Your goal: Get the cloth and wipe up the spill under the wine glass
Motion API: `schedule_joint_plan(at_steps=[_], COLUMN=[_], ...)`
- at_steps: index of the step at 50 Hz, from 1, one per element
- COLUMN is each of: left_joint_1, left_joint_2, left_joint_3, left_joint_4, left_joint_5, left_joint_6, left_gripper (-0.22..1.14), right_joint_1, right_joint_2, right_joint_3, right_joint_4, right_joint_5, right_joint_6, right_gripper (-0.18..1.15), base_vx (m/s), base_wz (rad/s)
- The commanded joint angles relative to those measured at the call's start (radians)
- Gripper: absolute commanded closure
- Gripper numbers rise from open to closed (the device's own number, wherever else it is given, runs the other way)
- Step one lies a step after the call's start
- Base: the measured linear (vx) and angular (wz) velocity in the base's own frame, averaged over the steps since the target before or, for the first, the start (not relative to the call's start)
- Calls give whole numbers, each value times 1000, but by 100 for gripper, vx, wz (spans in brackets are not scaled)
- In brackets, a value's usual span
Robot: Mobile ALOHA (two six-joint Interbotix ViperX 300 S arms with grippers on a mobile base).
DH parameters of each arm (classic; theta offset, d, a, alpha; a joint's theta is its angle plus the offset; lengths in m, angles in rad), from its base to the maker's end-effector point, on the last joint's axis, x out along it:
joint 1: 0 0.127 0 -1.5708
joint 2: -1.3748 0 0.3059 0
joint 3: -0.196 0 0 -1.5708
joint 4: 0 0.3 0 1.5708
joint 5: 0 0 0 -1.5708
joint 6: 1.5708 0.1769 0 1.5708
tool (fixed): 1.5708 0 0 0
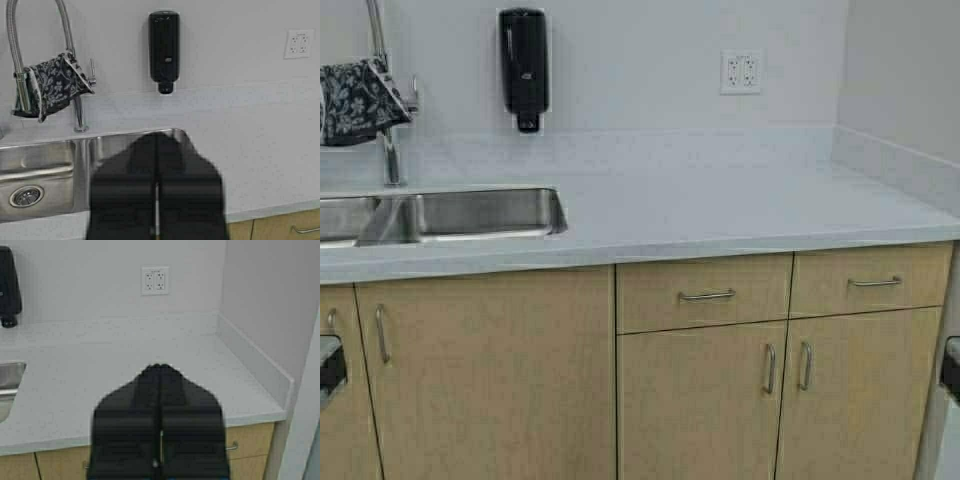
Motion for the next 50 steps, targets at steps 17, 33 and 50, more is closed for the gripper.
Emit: schedule_joint_plan(at_steps=[17, 33, 50], left_joint_1=[-15, -17, -17], left_joint_2=[-11, -2, 0], left_joint_3=[12, 17, 28], left_joint_4=[2, 0, 2], left_joint_5=[-12, -20, -32], left_joint_6=[-9, -15, -23], left_gripper=[89, 89, 89], right_joint_1=[17, 17, 17], right_joint_2=[8, 57, 57], right_joint_3=[-6, -35, -38], right_joint_4=[0, -31, -32], right_joint_5=[25, 23, 23], right_joint_6=[46, 28, 35], right_gripper=[92, 92, 92], base_vx=[1, 4, 15], base_wz=[-3, -7, -5])
